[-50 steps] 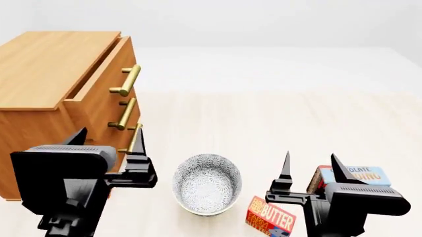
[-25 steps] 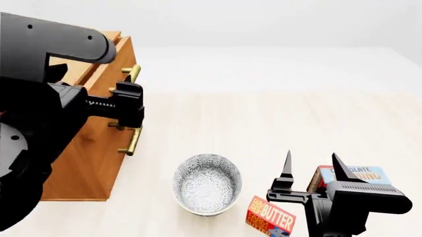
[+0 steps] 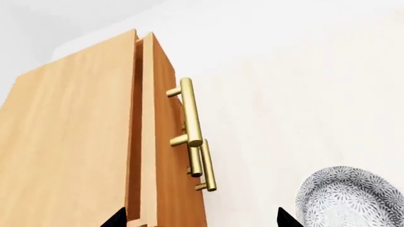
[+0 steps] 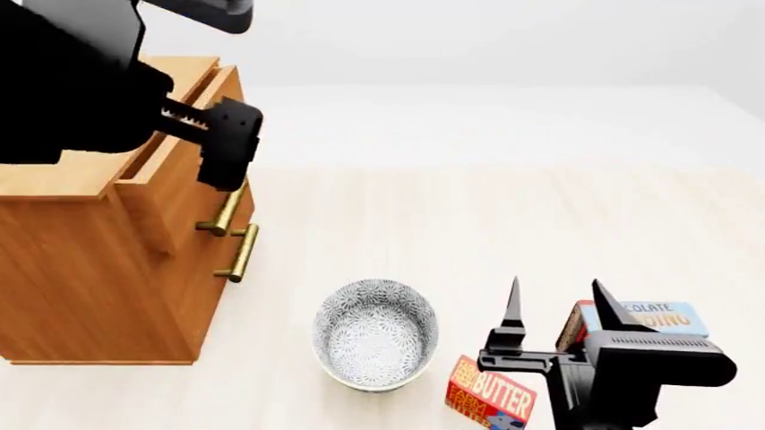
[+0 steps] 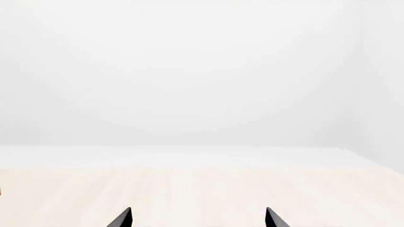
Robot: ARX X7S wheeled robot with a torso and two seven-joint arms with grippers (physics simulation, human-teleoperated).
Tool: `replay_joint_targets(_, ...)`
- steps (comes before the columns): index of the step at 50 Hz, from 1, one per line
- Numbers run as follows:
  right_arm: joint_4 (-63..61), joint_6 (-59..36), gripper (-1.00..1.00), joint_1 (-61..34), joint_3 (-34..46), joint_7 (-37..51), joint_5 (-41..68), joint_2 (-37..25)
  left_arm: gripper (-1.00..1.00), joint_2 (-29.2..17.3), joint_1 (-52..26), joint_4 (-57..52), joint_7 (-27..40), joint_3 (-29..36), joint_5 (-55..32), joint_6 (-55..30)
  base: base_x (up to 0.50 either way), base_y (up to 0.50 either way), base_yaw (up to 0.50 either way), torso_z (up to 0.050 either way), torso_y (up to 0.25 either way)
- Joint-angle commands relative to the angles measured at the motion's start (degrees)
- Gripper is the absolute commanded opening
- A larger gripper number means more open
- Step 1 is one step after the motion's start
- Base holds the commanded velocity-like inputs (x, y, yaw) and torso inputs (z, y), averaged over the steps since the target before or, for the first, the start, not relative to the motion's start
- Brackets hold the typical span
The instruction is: Put the butter at the back in the top drawer of the cabinet and close it.
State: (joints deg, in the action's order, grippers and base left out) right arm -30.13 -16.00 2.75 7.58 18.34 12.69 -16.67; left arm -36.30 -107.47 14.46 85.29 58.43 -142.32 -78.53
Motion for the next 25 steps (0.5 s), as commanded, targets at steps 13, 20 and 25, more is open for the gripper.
replay_joint_targets(13, 0.1, -0.4, 1.00, -0.1, 0.9, -0.1, 0.7, -0.6, 1.00, 12.1, -15.7, 39.1, -9.5, 25.3, -15.6, -11.3, 0.00, 0.00, 0.00, 0.000, 0.000)
replay_joint_targets(20, 0.2, -0.4, 1.00, -0.2, 1.0, -0.1, 0.8, -0.8, 1.00, 16.8, -21.5, 46.2, -29.5, 38.6, -10.5, -11.4, 0.00, 0.00, 0.00, 0.000, 0.000)
replay_joint_targets(25, 0.1, -0.4, 1.00, -0.2, 1.1, -0.1, 1.0, -0.9, 1.00, 20.7, -24.3, 49.5, -44.5, 48.9, -4.5, -11.4, 0.00, 0.00, 0.00, 0.000, 0.000)
